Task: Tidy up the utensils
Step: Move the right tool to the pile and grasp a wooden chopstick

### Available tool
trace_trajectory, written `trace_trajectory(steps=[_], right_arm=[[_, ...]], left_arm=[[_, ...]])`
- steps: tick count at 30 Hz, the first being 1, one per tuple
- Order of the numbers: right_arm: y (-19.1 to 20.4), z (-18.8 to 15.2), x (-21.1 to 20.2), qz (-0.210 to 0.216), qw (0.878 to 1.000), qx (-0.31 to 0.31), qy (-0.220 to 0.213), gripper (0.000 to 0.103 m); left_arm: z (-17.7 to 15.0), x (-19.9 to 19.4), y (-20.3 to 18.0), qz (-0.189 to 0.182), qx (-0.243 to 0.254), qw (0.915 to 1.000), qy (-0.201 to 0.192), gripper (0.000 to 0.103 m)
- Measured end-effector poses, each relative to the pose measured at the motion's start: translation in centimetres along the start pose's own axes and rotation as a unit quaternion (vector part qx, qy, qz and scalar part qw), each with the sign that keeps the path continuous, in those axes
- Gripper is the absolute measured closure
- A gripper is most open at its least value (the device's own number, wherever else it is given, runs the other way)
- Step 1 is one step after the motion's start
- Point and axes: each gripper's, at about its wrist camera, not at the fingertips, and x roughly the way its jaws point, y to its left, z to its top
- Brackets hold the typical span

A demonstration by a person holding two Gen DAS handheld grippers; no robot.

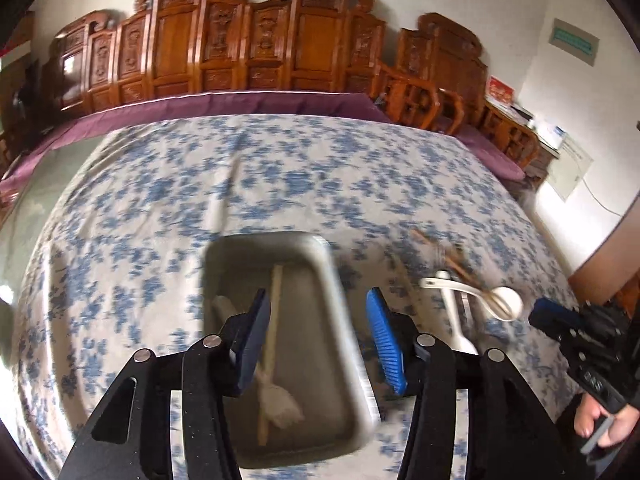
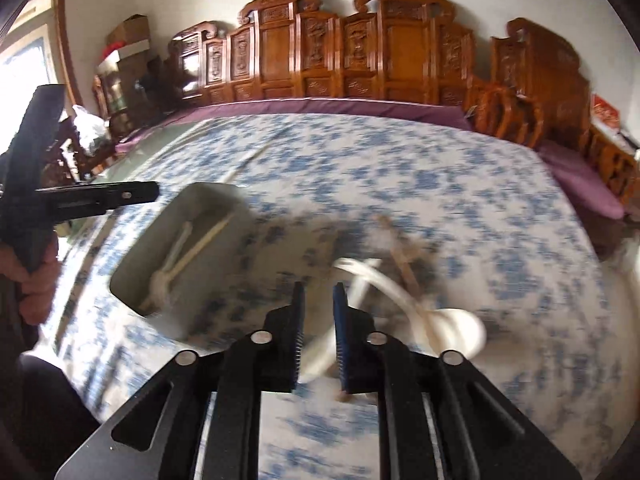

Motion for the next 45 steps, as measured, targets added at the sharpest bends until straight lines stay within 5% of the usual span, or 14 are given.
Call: trace_trajectory(steps=[11, 25, 42, 45], right_arm=[[-5.3, -1.4, 1.9, -0.025, 1.000, -0.012, 0.010, 0.076], [-7.3, -0.3, 10.4, 0.026, 0.997, -0.025, 0.071, 0.076], [-9.5, -1.3, 11.7, 0.038, 0.993, -0.002, 0.109, 0.082], [-9.2, -1.5, 11.8, 0.032, 0.994, -0.010, 0.107, 0.092]], left_arm=[[-0.9, 0.9, -6.7, -0.012, 0.044, 0.9989, 0.012, 0.054], [-2.4, 4.2, -10.4, -0.006, 0.058, 0.9972, 0.047, 0.054], [-4.1, 6.7, -12.5, 0.005, 0.089, 0.9926, 0.082, 0.054], [-4.4, 7.1, -12.7, 0.008, 0.091, 0.9921, 0.087, 0.054]])
